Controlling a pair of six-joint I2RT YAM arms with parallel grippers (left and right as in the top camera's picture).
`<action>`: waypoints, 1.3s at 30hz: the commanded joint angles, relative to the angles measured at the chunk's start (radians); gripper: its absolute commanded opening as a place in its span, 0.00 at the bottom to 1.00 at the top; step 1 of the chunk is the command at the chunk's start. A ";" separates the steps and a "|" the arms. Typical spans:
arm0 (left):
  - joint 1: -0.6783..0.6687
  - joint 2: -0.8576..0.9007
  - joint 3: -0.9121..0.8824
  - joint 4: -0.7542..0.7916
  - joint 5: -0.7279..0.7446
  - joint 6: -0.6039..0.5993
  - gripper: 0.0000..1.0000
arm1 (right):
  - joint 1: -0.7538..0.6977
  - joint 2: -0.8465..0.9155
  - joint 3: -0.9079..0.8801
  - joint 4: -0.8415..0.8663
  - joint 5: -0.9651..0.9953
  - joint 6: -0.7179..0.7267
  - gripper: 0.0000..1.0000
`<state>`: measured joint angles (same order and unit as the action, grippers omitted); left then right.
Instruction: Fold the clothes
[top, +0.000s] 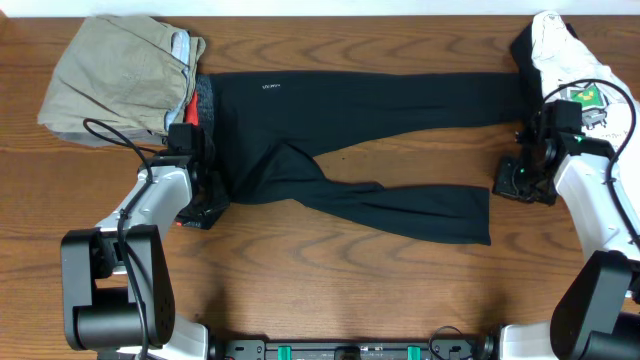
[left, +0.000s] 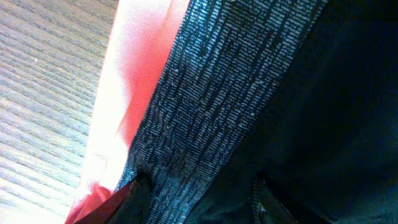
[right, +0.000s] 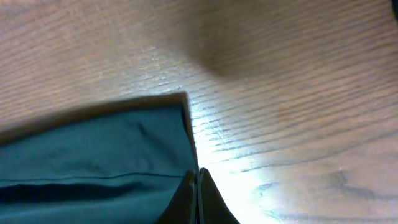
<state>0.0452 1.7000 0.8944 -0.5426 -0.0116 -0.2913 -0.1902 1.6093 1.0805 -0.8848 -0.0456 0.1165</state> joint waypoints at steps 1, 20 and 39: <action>0.005 0.037 -0.009 -0.004 -0.001 0.002 0.53 | -0.013 -0.003 0.003 -0.017 -0.077 -0.021 0.02; 0.005 0.037 -0.009 0.026 -0.001 0.001 0.53 | -0.013 -0.003 -0.179 0.165 -0.105 0.098 0.60; 0.005 0.037 -0.009 0.025 -0.001 0.001 0.53 | -0.011 0.056 -0.366 0.506 -0.134 0.168 0.54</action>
<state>0.0452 1.7004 0.8944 -0.5228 -0.0116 -0.2913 -0.1940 1.6108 0.7528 -0.3855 -0.1474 0.2455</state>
